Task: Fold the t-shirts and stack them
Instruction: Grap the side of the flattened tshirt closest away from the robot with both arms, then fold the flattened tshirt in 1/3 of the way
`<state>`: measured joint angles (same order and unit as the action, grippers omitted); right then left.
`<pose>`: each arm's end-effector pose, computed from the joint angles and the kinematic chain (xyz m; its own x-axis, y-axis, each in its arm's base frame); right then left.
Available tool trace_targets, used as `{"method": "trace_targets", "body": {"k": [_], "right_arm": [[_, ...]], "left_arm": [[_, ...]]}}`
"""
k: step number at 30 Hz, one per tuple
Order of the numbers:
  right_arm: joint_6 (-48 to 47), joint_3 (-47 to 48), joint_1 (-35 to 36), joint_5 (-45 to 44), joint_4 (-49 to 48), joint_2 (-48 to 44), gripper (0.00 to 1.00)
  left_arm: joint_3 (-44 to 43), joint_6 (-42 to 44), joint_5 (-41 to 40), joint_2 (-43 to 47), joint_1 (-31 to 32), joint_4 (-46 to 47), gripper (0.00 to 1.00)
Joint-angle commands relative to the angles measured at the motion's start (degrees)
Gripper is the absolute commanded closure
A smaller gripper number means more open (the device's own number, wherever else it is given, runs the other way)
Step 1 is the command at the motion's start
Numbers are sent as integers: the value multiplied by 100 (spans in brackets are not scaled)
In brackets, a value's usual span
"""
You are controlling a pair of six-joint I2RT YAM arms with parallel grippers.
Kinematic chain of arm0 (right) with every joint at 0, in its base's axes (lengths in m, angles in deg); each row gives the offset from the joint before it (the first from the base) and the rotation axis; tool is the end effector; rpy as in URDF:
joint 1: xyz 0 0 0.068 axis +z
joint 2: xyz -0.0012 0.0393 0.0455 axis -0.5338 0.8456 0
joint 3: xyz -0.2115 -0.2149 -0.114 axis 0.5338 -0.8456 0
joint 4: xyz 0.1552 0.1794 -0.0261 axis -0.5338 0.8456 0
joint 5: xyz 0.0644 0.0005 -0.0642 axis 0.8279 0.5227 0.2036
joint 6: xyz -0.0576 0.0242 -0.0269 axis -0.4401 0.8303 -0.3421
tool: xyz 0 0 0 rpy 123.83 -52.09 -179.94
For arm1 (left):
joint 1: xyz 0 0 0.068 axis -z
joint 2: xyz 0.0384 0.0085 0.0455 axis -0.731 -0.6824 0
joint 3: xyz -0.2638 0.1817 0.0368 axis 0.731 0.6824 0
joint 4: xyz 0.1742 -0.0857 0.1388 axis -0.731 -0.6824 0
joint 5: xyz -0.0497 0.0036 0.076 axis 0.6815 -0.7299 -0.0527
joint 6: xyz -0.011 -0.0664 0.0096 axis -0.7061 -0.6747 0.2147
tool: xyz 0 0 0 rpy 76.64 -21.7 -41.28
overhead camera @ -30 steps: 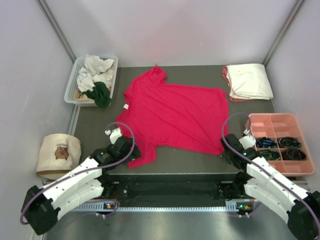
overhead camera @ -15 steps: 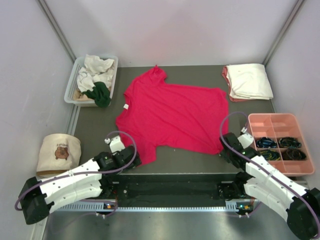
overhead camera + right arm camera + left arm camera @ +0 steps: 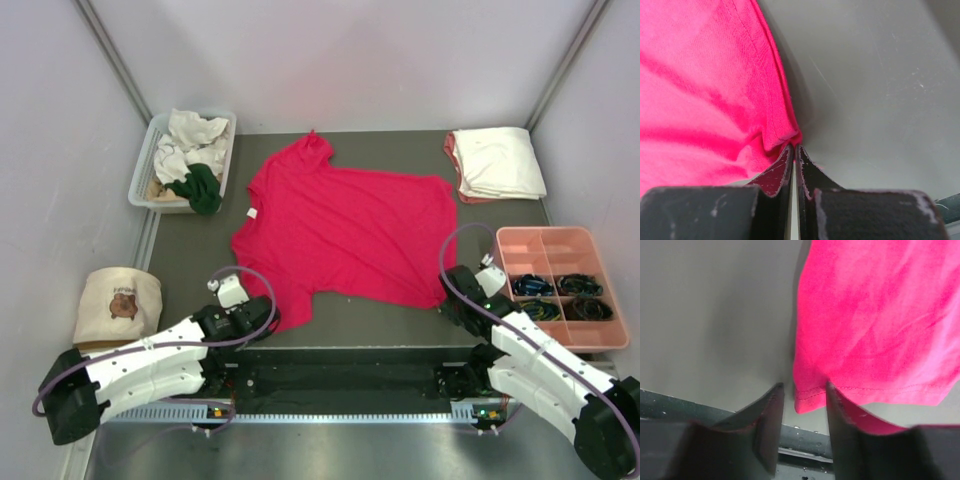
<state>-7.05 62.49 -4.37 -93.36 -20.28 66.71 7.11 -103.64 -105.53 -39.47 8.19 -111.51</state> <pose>0.0824 0.0186 0.1856 -0.5924 0.6051 -0.5319 0.5733 0.7805 0.2494 0.0593 -0.0404 0.1887 -0.7348 -0.4586 -0.4998 -0.3997 0.8880 -0.2272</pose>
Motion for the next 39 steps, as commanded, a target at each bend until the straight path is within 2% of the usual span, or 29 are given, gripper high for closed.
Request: {"method": "trace_targets", "body": {"k": [1,7,9,13,16,22,26,31,39], "right_arm": [[-69,91,49,8,-120,-32,100],[-60,82,40,0,-129,-49,100],[-60,64,49,8,-120,-41,100],[-60,73,40,-9,-112,-102,100],[-104,108,49,-88,-173,-155,100],[-341,537,49,-483,-226,12,100],[-482,846,40,-633,-243,91,100],[-544,1145,49,-712,-305,328,100],[-500,1268,40,-791,-270,434,100]], "left_arm": [[60,-115,-89,-67,22,84,72],[60,-62,-18,-85,22,102,90],[60,-71,-1,-76,22,128,100],[42,16,35,-76,22,320,100],[-290,446,-298,-425,22,697,100],[-2187,1290,-1380,-1823,22,426,100],[-2506,1985,-1731,-1790,13,1032,100],[-2910,2529,-2311,-1737,-31,1068,100],[-3262,3408,-2400,-1702,-514,1533,100]]}}
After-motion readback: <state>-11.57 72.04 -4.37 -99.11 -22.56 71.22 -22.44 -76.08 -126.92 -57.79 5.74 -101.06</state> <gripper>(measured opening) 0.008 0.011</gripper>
